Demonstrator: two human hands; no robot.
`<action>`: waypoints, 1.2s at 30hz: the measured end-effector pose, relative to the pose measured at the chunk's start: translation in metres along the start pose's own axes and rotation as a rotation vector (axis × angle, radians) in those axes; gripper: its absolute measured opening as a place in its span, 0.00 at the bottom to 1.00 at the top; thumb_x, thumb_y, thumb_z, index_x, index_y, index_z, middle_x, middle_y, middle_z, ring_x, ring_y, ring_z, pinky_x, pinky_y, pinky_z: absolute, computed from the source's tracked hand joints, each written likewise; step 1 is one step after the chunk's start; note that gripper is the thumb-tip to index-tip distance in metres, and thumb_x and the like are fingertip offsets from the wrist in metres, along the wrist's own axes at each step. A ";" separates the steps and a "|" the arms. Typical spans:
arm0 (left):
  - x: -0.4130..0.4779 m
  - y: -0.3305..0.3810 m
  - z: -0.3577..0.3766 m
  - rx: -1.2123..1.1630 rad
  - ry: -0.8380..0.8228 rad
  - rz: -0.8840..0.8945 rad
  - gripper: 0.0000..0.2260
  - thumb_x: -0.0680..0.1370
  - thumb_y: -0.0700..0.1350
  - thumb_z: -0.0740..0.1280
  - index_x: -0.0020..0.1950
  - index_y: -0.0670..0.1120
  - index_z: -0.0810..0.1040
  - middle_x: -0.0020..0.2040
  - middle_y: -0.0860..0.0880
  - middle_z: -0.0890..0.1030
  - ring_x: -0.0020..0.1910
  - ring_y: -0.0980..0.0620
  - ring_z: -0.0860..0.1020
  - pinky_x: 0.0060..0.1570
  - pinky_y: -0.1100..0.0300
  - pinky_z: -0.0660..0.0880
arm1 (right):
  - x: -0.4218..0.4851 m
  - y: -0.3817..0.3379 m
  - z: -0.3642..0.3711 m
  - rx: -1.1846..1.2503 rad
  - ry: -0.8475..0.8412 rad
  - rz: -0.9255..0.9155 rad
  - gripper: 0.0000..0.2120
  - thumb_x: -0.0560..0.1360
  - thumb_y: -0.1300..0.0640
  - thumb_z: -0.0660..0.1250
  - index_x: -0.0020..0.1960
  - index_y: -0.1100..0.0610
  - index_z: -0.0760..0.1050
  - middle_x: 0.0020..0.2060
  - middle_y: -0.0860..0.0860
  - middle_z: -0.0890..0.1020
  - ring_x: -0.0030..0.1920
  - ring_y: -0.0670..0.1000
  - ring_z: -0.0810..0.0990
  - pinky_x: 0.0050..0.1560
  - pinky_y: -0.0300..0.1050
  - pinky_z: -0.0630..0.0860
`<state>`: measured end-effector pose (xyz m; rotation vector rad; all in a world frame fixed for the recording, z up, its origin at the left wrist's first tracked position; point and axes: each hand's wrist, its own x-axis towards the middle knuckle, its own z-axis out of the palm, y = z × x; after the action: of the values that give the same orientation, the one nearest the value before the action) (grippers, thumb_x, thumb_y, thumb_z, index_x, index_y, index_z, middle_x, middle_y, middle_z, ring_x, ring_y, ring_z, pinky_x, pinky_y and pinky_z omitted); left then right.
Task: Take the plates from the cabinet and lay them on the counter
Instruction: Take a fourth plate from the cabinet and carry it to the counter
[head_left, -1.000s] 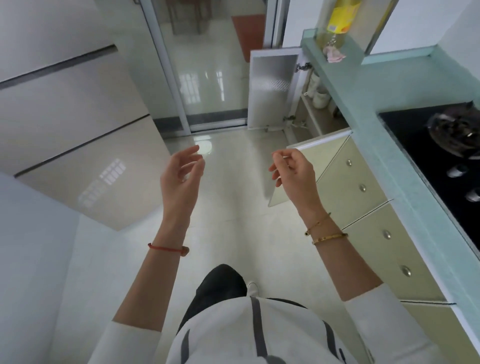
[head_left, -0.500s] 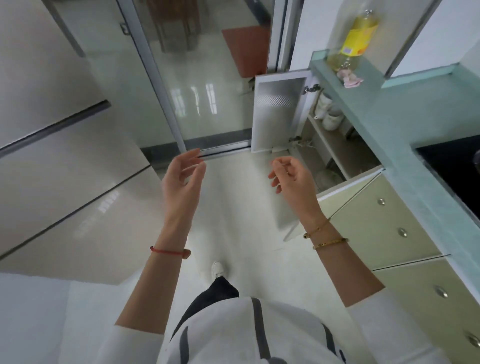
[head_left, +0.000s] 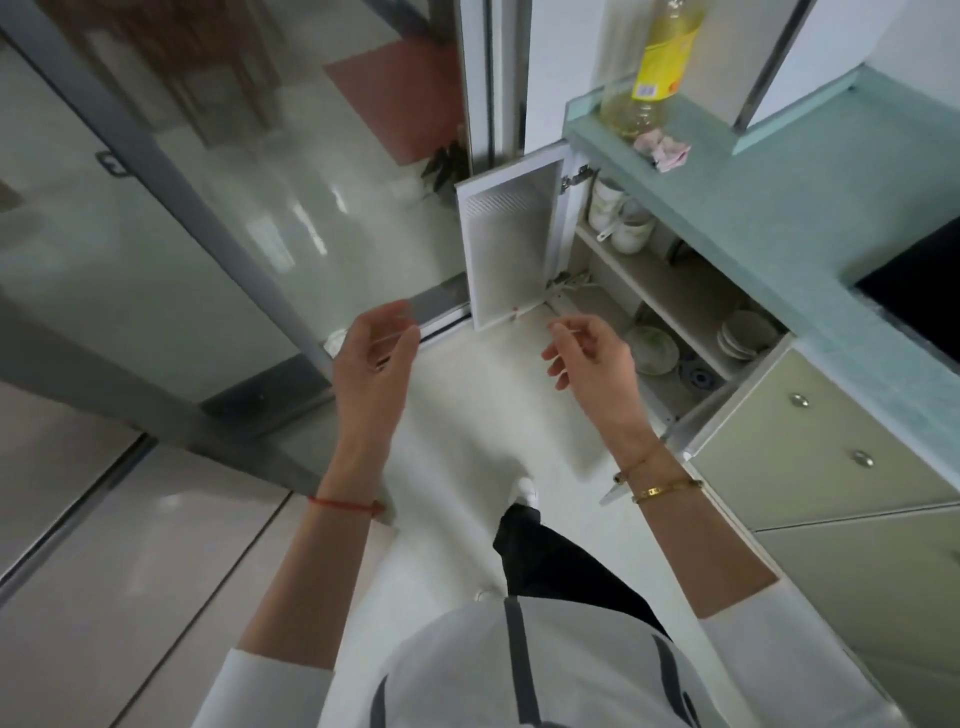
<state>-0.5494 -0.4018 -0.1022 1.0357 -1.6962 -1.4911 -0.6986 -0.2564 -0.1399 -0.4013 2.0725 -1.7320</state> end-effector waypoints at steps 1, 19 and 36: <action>0.015 0.000 0.007 0.009 -0.015 0.002 0.13 0.79 0.35 0.67 0.63 0.40 0.79 0.50 0.46 0.80 0.49 0.50 0.79 0.64 0.42 0.75 | 0.013 0.000 0.003 -0.004 0.021 0.002 0.07 0.79 0.57 0.64 0.53 0.58 0.77 0.35 0.49 0.82 0.31 0.47 0.78 0.32 0.40 0.76; 0.307 0.027 0.203 0.050 -0.371 0.032 0.10 0.78 0.40 0.70 0.59 0.47 0.82 0.52 0.48 0.83 0.51 0.52 0.81 0.61 0.49 0.79 | 0.296 -0.034 -0.016 -0.012 0.317 0.053 0.10 0.80 0.55 0.64 0.56 0.61 0.77 0.41 0.55 0.83 0.35 0.48 0.80 0.38 0.43 0.79; 0.456 0.010 0.369 0.118 -1.085 0.077 0.09 0.78 0.45 0.71 0.58 0.48 0.82 0.47 0.55 0.81 0.47 0.60 0.80 0.52 0.63 0.76 | 0.384 -0.003 -0.023 0.127 0.956 0.264 0.09 0.79 0.56 0.64 0.53 0.61 0.78 0.35 0.50 0.83 0.33 0.45 0.79 0.35 0.41 0.76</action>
<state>-1.0894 -0.6245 -0.1603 0.1255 -2.4973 -2.0921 -1.0462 -0.4164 -0.1819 0.8735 2.3950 -2.0799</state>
